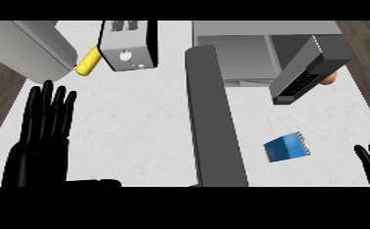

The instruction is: Pick up the milk, place it into the microwave and close the microwave

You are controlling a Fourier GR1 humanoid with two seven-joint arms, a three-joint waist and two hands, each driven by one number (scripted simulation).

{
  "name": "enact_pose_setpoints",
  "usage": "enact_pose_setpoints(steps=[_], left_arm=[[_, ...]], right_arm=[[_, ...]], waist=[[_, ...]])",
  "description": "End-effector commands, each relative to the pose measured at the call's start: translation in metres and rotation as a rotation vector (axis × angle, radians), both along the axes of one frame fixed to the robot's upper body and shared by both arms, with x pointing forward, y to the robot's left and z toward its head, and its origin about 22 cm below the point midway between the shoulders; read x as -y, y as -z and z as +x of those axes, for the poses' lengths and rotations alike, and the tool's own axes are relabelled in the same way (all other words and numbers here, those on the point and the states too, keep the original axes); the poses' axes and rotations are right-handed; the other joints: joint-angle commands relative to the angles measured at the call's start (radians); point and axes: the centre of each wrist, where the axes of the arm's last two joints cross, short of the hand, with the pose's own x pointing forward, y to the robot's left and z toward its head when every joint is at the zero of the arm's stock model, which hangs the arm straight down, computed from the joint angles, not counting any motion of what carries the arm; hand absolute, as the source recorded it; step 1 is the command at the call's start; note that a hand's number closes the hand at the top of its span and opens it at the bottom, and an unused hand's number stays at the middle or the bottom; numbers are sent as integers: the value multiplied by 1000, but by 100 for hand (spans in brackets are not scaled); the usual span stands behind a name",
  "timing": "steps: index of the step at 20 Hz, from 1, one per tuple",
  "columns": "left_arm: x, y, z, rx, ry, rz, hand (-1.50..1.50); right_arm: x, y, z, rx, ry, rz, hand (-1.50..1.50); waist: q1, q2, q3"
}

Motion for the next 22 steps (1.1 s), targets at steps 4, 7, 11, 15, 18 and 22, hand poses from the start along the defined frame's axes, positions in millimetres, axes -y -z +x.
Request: enact_pose_setpoints(steps=[4, 7, 11, 15, 18, 22], left_arm=[[6, 34, -42, -21, 15, -53, -150], [2, 44, -44, -15, 8, -46, -150], [-3, 46, -49, -14, 30, -45, -150], [5, 52, -56, -1, 10, -44, -150], [7, 64, -65, -4, 7, -32, -150], [8, 51, -78, 1, 7, -24, -150]], right_arm=[[12, 26, -32, -51, 36, 14, -150], [18, 62, -22, -77, 26, 1, -150], [10, 73, -24, -105, 30, 27, -150], [10, 102, -30, -116, 26, 44, -150], [19, 112, -13, -97, 66, 64, -150], [23, 135, 16, -111, 114, 53, -150]], waist=[[13, 1, -1], [16, 3, -1], [16, 4, -1], [15, 3, -1], [18, 4, -1], [23, 4, -1]])
